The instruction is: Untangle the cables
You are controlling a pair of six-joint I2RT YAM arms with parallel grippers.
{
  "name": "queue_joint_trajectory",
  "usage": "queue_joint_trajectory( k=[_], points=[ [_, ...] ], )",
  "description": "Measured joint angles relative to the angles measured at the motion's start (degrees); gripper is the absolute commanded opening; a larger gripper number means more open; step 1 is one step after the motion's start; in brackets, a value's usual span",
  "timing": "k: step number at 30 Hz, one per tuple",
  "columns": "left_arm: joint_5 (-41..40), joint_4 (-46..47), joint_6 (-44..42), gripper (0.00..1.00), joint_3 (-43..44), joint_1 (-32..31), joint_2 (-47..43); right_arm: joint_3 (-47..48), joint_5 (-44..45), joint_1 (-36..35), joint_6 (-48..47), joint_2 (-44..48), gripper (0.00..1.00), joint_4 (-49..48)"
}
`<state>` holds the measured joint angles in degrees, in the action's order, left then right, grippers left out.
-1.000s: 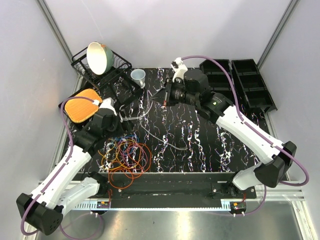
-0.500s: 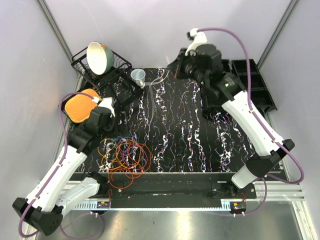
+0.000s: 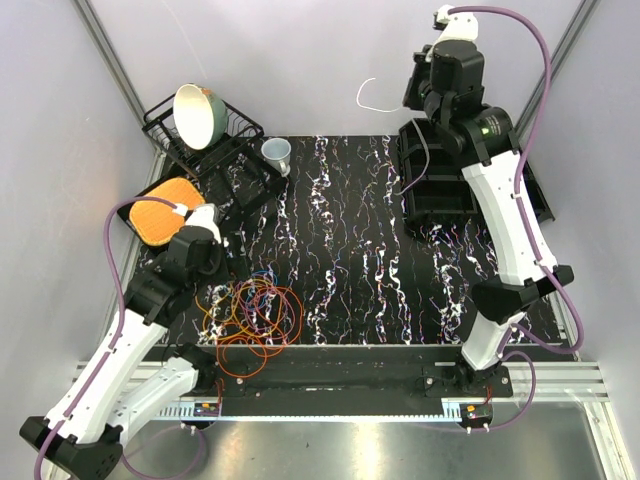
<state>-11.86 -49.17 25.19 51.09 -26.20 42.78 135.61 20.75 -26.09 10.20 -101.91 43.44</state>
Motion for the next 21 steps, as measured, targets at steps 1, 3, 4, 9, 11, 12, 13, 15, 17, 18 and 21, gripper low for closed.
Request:
queue_joint_trajectory(
  k=[1,3,4,9,11,12,13,15,17,18,21],
  points=[
    [0.0,0.1,-0.1,0.99,-0.1,0.0,-0.1,0.1,1.4,0.7,-0.3,-0.2,0.00,0.3],
    [0.0,0.1,-0.2,0.99,-0.1,0.0,-0.2,0.1,3.3,2.0,-0.8,-0.3,0.00,1.4],
    [0.0,0.2,-0.2,0.99,-0.1,0.0,-0.4,0.1,4.3,2.6,-0.9,-0.4,0.00,1.9],
    [0.0,0.8,-0.4,0.99,-0.1,0.0,-0.7,-2.4,9.0,4.7,-1.3,-0.4,0.00,2.4],
    [0.0,0.8,-0.4,0.99,-0.1,0.0,-0.7,-3.7,10.3,5.5,-1.4,-0.4,0.00,2.9],
    [0.0,0.8,-0.4,0.99,-0.1,0.0,-0.7,-4.3,10.8,6.1,-1.4,-0.4,0.00,3.1],
    [0.0,0.8,-0.4,0.99,-0.1,0.0,-0.7,-4.6,11.1,6.3,-1.4,-0.4,0.00,3.2],
    [0.0,0.8,-0.4,0.99,-0.1,0.0,-0.7,-4.8,11.3,7.8,-1.4,-0.4,0.00,3.5],
    [0.0,0.8,-0.4,0.99,-0.1,0.0,-0.7,-4.8,11.4,8.6,-1.4,-0.2,0.00,3.5],
    [0.0,0.8,-0.4,0.99,-0.1,0.0,-0.7,-4.8,11.6,8.9,-1.5,0.0,0.00,3.5],
    [0.0,0.8,-0.4,0.99,-0.1,0.0,-0.7,-4.7,12.7,8.8,-2.1,0.7,0.00,3.6]
  ],
)
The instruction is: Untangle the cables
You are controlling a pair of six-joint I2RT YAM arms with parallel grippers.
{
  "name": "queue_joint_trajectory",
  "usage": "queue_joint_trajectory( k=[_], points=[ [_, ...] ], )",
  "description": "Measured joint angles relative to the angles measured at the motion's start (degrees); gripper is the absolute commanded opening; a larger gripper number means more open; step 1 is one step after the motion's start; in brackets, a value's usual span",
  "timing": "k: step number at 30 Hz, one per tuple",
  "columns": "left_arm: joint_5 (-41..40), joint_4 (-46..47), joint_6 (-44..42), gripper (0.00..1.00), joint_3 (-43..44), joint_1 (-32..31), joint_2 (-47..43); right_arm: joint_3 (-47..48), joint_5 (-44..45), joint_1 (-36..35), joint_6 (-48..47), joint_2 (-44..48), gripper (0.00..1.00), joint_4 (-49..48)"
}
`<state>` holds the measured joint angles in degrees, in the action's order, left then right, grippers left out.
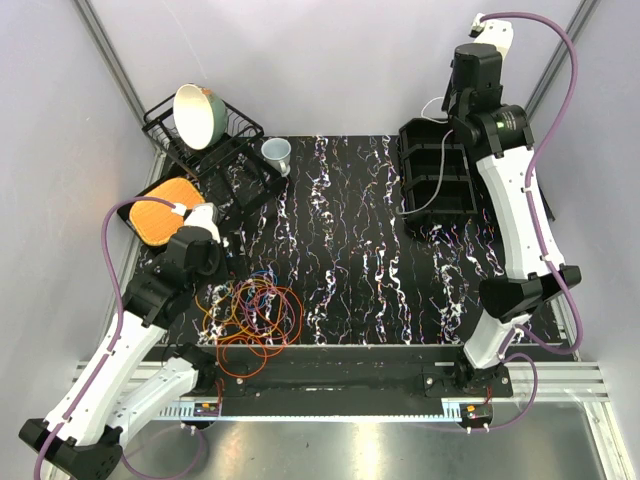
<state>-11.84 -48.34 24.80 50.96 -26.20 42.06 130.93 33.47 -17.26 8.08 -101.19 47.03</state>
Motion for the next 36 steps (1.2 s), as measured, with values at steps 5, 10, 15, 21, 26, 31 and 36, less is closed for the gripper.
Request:
queue_joint_trajectory(
  k=[5,10,15,21,26,31,36],
  points=[
    [0.0,0.0,0.0,0.99,0.0,0.0,0.0,0.0,2.1,0.1,-1.0,1.5,0.00,0.0],
    [0.0,0.0,0.0,0.99,0.0,0.1,0.0,-2.9,2.5,0.7,-1.1,3.8,0.00,-1.2],
    [0.0,0.0,0.0,0.99,0.0,0.2,0.0,-15.7,1.8,2.6,0.0,7.6,0.00,-5.1],
    [0.0,0.0,0.0,0.99,0.0,0.2,0.0,-29.7,-1.0,5.6,4.5,7.8,0.00,-7.3],
    [0.0,0.0,0.0,0.99,0.0,0.3,0.0,-39.4,-4.4,6.1,9.6,8.7,0.00,-8.5],
    [0.0,0.0,0.0,0.99,0.0,0.4,0.0,-47.9,-8.4,6.2,14.8,11.6,0.00,-8.3],
    [0.0,0.0,0.0,0.99,0.0,0.5,0.0,-50.0,-11.2,6.3,17.9,11.6,0.00,-8.3]
  ],
)
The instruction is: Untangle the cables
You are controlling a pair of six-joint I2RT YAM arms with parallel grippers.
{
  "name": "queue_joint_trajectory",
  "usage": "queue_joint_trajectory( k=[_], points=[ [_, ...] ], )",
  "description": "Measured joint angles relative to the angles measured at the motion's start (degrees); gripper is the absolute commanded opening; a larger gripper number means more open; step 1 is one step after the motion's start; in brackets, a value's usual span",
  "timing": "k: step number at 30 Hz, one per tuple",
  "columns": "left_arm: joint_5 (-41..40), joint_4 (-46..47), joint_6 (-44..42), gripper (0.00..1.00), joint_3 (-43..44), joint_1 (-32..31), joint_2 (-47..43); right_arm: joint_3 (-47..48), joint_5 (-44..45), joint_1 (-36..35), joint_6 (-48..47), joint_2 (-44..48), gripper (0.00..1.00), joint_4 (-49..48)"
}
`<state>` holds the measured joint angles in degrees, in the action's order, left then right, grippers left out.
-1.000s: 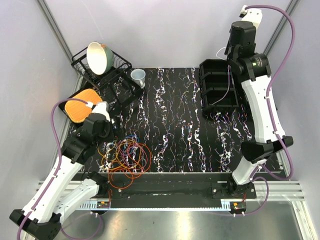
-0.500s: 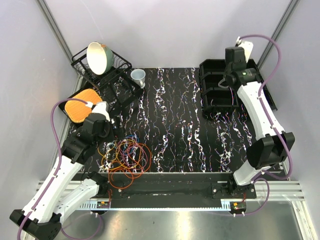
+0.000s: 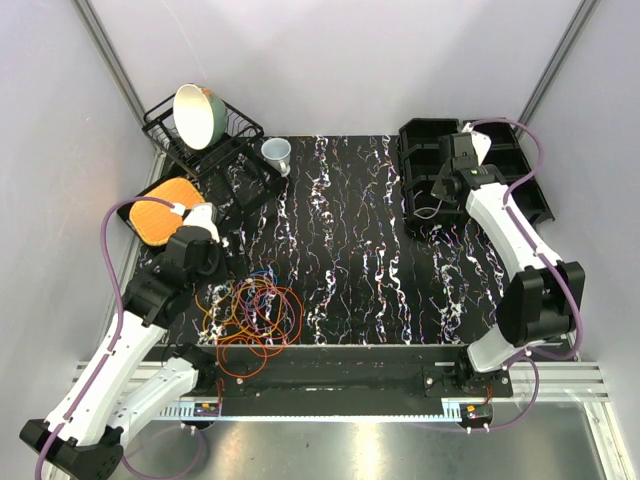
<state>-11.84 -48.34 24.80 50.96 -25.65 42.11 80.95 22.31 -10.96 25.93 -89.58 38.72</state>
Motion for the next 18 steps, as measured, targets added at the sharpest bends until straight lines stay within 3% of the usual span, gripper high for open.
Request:
queue_joint_trajectory(
  k=[12,18],
  points=[
    [0.0,0.0,0.0,0.99,0.0,0.1,0.0,9.1,-1.3,3.6,0.1,-15.3,0.00,-1.2],
    [0.0,0.0,0.0,0.99,0.0,0.1,0.4,15.1,-8.3,5.1,0.2,-22.4,0.00,-2.6]
  ],
)
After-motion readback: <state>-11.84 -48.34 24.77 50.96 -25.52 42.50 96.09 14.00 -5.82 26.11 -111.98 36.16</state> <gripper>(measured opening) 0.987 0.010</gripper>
